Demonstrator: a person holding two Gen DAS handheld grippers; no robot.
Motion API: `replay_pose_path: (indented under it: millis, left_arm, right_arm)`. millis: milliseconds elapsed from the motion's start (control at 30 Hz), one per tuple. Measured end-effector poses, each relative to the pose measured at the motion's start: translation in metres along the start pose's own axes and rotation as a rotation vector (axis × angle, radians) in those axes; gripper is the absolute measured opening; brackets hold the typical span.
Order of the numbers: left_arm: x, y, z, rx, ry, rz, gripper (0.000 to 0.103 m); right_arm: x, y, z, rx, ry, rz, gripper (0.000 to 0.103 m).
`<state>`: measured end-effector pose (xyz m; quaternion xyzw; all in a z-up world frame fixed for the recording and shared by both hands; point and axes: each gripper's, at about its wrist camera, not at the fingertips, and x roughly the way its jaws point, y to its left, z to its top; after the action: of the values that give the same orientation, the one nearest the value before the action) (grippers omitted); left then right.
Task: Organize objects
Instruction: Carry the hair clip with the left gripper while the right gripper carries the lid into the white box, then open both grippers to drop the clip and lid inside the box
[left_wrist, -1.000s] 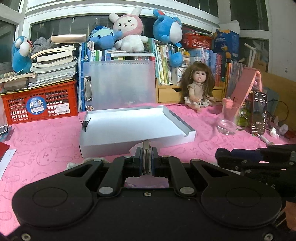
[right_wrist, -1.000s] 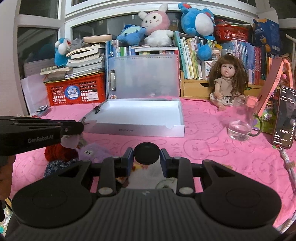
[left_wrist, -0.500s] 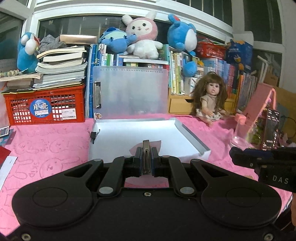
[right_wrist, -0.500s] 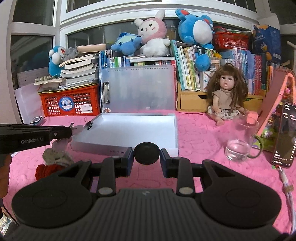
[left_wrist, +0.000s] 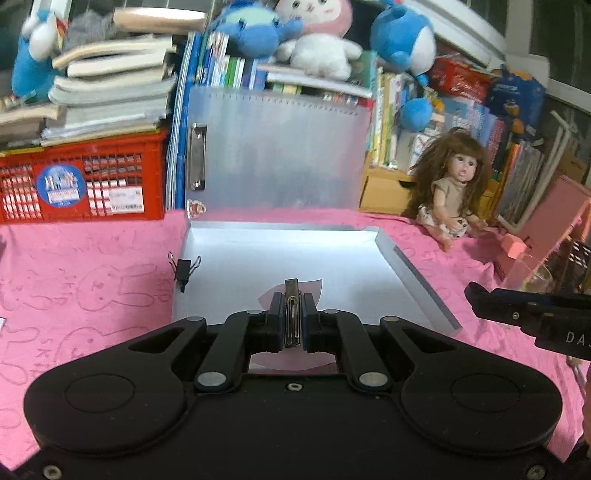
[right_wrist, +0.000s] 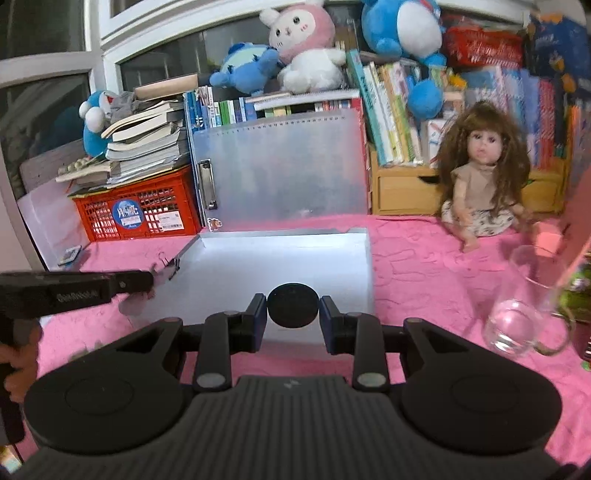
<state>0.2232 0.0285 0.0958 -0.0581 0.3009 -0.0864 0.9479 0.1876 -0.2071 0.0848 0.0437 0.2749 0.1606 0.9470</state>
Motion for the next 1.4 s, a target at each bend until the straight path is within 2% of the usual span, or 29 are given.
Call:
replay_pose_path:
  millis: [133, 267, 533, 800, 1233, 1300, 1367, 1400]
  left_arm:
    - [0.038, 0.009, 0.011, -0.056, 0.082, -0.005, 0.008]
    - [0.075, 0.016, 0.019, -0.100, 0.154, 0.021, 0.008]
    - [0.121, 0.015, 0.024, -0.104, 0.199, 0.069, 0.008]
    - [0.138, 0.008, 0.022, -0.075, 0.214, 0.078, 0.008]
    - [0.143, 0.007, 0.015, -0.066, 0.223, 0.079, 0.011]
    - [0.143, 0.007, 0.015, -0.064, 0.224, 0.082, 0.013]
    - [0.141, 0.007, 0.016, -0.062, 0.225, 0.071, 0.019]
    - [0.139, 0.007, 0.016, -0.062, 0.221, 0.061, 0.026]
  right_arm:
    - [0.031, -0.007, 0.013, 0.004, 0.059, -0.003, 0.035]
    - [0.067, -0.013, 0.023, 0.016, 0.131, 0.019, 0.035]
    - [0.130, -0.016, 0.031, 0.039, 0.273, -0.008, 0.035]
    - [0.159, -0.020, 0.023, 0.068, 0.335, -0.037, 0.035]
    - [0.162, -0.022, 0.017, 0.069, 0.348, -0.043, 0.036]
    - [0.162, -0.022, 0.017, 0.069, 0.345, -0.041, 0.039]
    - [0.160, -0.024, 0.017, 0.074, 0.338, -0.044, 0.057]
    - [0.159, -0.024, 0.018, 0.077, 0.332, -0.042, 0.063]
